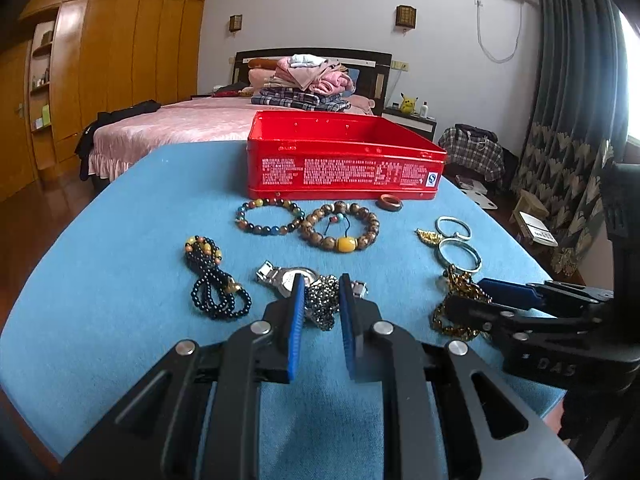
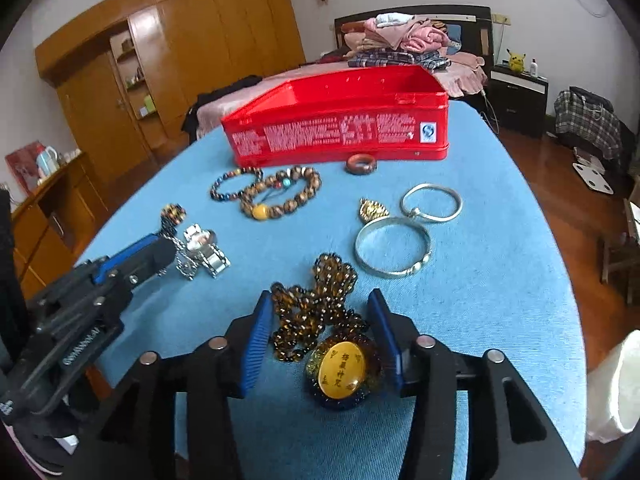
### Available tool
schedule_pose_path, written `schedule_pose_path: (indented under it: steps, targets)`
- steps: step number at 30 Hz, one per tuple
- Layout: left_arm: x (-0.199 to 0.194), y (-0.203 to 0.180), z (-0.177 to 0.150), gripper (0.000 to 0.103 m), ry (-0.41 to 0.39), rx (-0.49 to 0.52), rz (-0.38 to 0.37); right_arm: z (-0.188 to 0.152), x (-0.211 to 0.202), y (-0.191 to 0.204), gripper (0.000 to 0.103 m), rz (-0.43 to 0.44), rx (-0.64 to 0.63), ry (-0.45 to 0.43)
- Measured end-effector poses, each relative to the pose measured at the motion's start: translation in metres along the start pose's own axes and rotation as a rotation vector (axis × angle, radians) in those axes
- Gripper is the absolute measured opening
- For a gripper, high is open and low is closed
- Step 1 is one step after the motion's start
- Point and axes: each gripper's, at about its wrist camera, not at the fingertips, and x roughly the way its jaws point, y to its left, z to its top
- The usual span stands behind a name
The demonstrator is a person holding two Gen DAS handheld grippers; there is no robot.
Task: Organize jewelry
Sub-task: 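Grasp silver chain with left gripper while right gripper grasps brown bead necklace, then lift both held pieces over the red tin box and open both grippers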
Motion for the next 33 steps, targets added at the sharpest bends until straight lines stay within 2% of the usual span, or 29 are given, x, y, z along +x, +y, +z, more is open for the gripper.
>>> schedule_pose_path:
  steps: [3, 5, 6, 14, 20, 27, 33]
  targets:
    - [0.001, 0.0, -0.001, 0.015, 0.006, 0.0, 0.0, 0.002, 0.006, 0.007, 0.043, -0.03, -0.081, -0.003]
    - [0.001, 0.0, -0.001, 0.015, 0.005, 0.001, 0.0, 0.004, 0.005, 0.006, 0.039, -0.014, -0.077, 0.0]
    - [0.001, 0.0, -0.001, 0.015, 0.002, 0.002, 0.001, 0.004, 0.002, 0.005, 0.026, 0.0, -0.07, -0.005]
    - [-0.003, 0.0, 0.009, 0.015, -0.023, -0.002, -0.005, 0.016, -0.015, -0.002, 0.023, 0.066, -0.023, -0.048]
    - [-0.002, -0.001, 0.024, 0.015, -0.051, 0.0, -0.009, 0.041, -0.03, -0.009, 0.023, 0.095, 0.004, -0.112]
    - [0.007, -0.001, 0.064, 0.015, -0.122, -0.004, -0.015, 0.081, -0.035, -0.02, 0.023, 0.089, 0.012, -0.192]
    - [0.025, -0.002, 0.109, 0.015, -0.182, -0.003, -0.026, 0.133, -0.021, -0.034, 0.023, 0.089, 0.016, -0.26]
